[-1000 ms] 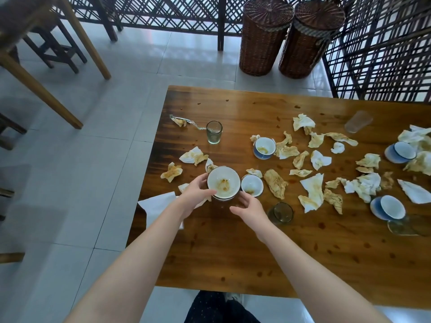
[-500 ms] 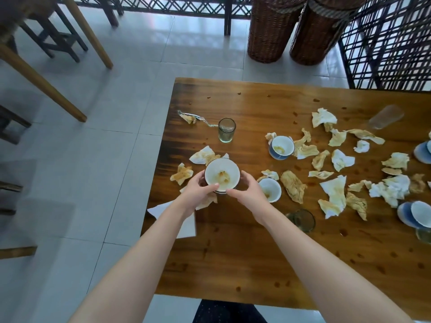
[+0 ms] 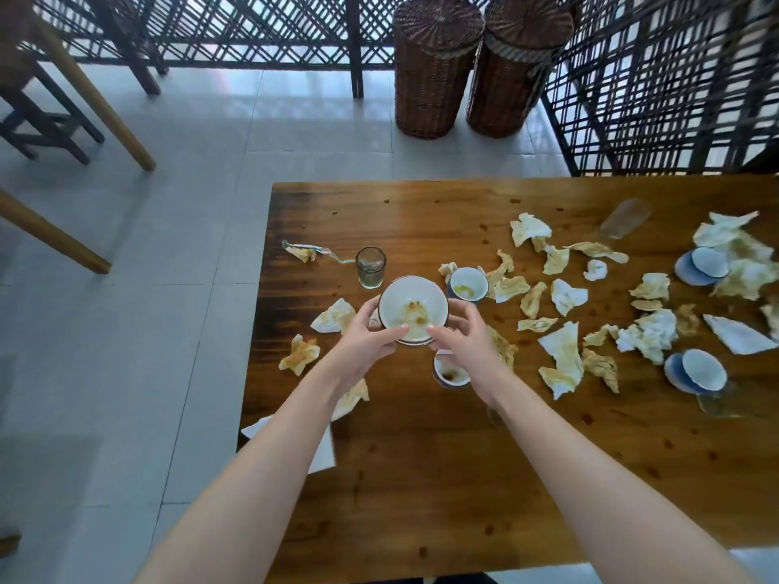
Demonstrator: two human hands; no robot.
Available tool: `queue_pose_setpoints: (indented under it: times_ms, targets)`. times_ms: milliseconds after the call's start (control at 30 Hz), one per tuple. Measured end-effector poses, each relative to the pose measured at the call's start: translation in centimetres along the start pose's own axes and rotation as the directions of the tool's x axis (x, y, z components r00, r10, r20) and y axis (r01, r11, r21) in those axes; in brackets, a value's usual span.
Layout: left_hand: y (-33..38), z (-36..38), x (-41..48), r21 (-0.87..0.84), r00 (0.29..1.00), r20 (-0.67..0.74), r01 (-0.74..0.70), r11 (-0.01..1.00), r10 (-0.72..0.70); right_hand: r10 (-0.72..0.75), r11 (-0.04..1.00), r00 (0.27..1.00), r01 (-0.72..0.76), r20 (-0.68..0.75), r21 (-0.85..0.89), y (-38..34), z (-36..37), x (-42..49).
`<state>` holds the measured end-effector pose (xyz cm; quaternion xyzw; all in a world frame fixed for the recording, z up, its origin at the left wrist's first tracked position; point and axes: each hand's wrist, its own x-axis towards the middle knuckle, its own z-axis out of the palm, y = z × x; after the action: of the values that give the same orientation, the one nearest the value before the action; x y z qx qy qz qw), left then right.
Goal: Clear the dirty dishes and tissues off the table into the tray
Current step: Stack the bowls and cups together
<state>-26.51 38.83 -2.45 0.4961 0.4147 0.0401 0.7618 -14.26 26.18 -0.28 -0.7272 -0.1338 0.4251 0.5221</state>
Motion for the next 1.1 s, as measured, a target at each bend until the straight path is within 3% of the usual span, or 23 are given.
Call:
queue_pose_setpoints:
  times_ms: [167,367,1100]
  targets:
    - [2.3,6.4,-0.1,0.020,0.978,0.203,-0.052,0.998,0.047,-0.042,0.989,0.996,0.052,-0.076,0.137,-1.4,-5.8,-2.1]
    - [3.8,16.0,-1.4,0.084,0.932,0.350,-0.132,0.988,0.095,-0.074,0.957,0.984,0.116,-0.161,0.265,-0.8,-14.6,-6.0]
    - [-5.9,55.5,-7.9,0.246,0.843,0.538,-0.165,0.955,0.007,-0.031,0.874,0.882,0.252,-0.470,0.416,9.6,-49.3,-23.8]
